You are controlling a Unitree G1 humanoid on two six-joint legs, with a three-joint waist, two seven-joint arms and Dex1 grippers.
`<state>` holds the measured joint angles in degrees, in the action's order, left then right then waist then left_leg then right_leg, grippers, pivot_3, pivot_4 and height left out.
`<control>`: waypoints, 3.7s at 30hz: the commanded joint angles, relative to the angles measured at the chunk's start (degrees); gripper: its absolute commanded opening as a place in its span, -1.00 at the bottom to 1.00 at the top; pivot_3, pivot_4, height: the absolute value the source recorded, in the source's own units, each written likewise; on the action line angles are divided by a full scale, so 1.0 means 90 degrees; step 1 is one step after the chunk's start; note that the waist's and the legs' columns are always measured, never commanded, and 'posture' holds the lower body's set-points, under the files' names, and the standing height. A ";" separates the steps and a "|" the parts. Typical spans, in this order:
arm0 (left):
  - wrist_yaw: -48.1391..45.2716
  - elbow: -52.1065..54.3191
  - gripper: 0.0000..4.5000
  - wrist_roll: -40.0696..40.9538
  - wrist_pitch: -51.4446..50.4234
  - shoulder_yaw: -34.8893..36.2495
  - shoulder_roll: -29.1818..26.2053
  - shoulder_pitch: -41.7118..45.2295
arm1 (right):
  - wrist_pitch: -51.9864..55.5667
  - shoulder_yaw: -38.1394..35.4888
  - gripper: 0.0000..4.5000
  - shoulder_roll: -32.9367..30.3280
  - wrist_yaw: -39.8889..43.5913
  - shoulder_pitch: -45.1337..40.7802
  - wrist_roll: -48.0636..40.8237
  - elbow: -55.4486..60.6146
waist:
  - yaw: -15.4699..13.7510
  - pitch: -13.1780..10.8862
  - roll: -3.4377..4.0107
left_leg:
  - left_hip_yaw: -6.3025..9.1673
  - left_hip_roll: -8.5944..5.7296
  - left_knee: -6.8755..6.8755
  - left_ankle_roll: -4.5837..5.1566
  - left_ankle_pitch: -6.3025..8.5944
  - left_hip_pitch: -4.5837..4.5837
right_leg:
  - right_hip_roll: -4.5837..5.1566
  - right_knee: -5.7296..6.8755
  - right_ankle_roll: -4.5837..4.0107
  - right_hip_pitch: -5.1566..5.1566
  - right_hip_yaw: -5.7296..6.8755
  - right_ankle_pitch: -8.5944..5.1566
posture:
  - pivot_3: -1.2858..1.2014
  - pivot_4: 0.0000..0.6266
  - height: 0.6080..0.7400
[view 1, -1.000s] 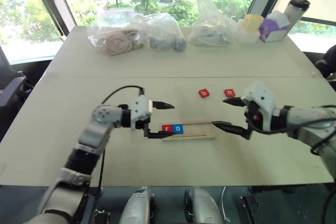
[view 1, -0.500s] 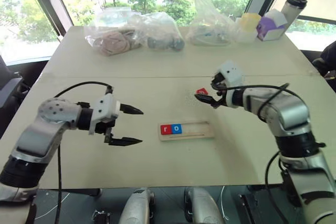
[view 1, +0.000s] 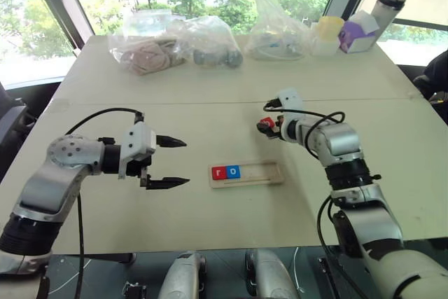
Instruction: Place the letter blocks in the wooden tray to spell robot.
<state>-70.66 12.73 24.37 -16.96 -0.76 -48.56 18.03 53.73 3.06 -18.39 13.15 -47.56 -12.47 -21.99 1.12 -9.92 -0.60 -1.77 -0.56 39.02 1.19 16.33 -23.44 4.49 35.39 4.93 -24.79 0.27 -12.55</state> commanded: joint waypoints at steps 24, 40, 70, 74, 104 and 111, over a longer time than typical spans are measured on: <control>0.0075 0.0247 1.00 0.0228 0.0004 0.0227 0.0053 -0.0097 | 0.4165 -0.0935 -0.47 -0.0748 0.0386 0.0194 -0.0497 0.4005 | -0.0055 -0.0010 0.0018 | 0.0001 0.0000 0.0001 0.0000 0.0000 -0.0010 | 0.0007 0.0001 0.0000 -0.0008 0.0001 0.0000 | 0.03 -0.52 1.00; -0.0643 -0.0263 1.00 -0.0166 0.0679 -0.0401 0.0317 0.0978 | 0.4308 -0.2747 -0.47 -0.1061 -0.3592 0.2845 -0.4408 0.5594 | -0.0014 -0.0010 0.0017 | -0.0006 0.0004 -0.0001 0.0002 0.0000 -0.0006 | -0.0010 -0.0005 -0.0002 -0.0002 -0.0003 -0.0003 | 0.03 -0.52 1.00; -0.0442 -0.0102 1.00 -0.0191 0.0621 -0.0392 0.0352 0.0727 | 0.0642 -0.0204 0.74 -0.3799 -0.8860 0.3523 -1.1170 0.5016 | -0.0041 -0.0012 0.0011 | -0.0010 0.0030 0.0005 0.0003 -0.0001 -0.0004 | -0.0052 -0.0023 -0.0014 0.0007 -0.0016 -0.0017 | 0.03 -0.52 1.00; -0.0412 -0.0111 1.00 -0.0195 0.0620 -0.0412 0.0377 0.0740 | 0.0543 0.0011 0.74 -0.4114 -0.8578 0.3273 -1.1169 0.5001 | -0.0046 -0.0013 0.0011 | -0.0011 0.0031 0.0006 0.0003 -0.0001 -0.0004 | -0.0050 -0.0025 -0.0014 0.0007 -0.0019 -0.0017 | 0.03 -0.52 1.00; -0.0304 -0.0050 1.00 -0.0231 0.0614 -0.0380 0.0370 0.0698 | -0.5011 0.1345 0.74 -0.6477 0.6560 0.2574 0.0247 0.2931 | -0.0053 -0.0025 0.0025 | -0.0099 0.0030 0.0012 0.0027 0.0017 0.0007 | 0.0003 -0.0005 0.0017 -0.0027 -0.0007 -0.0022 | 0.03 -0.52 1.00; -0.0230 0.0019 1.00 -0.0227 0.0580 -0.0357 0.0331 0.0676 | -0.4765 0.1297 0.74 -0.5985 0.7216 0.2405 0.0481 0.2774 | -0.0077 -0.0025 0.0025 | -0.0101 0.0025 0.0016 0.0027 0.0017 0.0006 | 0.0012 -0.0007 0.0017 -0.0020 -0.0007 -0.0022 | 0.03 -0.52 1.00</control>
<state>-73.06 11.31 21.88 -11.97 -5.68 -44.88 24.29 10.25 15.71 -72.29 76.91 -25.25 -8.44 3.04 0.43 -10.15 -0.37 -2.69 -0.36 39.16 1.43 16.49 -23.38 4.63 35.33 5.08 -24.98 0.20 -12.75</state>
